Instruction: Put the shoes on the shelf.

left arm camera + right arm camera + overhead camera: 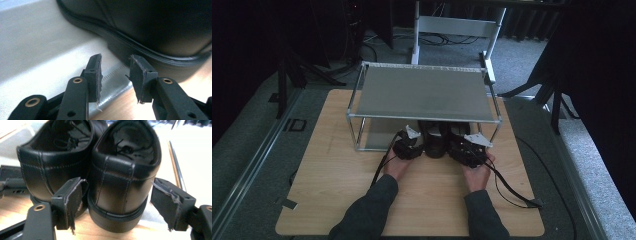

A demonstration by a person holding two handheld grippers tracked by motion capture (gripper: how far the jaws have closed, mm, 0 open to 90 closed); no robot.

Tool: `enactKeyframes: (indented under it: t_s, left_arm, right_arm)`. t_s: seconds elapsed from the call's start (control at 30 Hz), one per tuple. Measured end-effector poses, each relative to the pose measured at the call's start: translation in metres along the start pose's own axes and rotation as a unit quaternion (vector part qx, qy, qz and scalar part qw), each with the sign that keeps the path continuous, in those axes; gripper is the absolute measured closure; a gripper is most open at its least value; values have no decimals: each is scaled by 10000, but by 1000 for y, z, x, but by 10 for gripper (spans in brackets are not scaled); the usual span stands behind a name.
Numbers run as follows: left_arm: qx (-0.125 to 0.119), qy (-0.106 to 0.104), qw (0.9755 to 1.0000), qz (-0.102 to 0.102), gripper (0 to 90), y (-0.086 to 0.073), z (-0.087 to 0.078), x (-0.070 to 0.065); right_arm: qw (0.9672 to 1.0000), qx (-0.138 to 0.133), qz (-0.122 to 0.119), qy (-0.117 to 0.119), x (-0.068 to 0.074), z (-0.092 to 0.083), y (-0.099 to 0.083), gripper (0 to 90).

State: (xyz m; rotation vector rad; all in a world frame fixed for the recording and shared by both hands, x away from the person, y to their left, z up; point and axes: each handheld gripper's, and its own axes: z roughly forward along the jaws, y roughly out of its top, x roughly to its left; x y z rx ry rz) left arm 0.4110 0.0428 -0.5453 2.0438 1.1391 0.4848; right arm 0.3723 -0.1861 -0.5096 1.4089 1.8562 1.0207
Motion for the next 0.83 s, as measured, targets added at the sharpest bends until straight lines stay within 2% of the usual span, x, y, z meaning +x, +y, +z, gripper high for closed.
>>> enactKeyframes:
  t_s: [0.17, 0.33, 0.5, 0.73, 0.83]
  left_arm:
    - [55, 36, 10000, 38, 621, -2, 1, 1]
    - [45, 94, 9999, -2, 618, -4, -2, 5]
    - [23, 82, 10000, 5, 610, -6, -6, 6]
    - [-1, 108, 9999, 102, 594, -18, -24, 3]
    - [-22, 110, 9998, 159, 590, -25, -33, 2]
  right_arm:
    - [9999, 81, -98, 18, 1, -3, -6, 241]
    - [9996, 252, -120, 102, -5, -13, -22, 242]
    - [9977, 655, -69, 164, -14, -20, -39, 239]
    - [9947, 1016, 43, 141, -29, -28, -52, 238]
    - [9933, 1155, 61, 40, -35, -28, -56, 235]
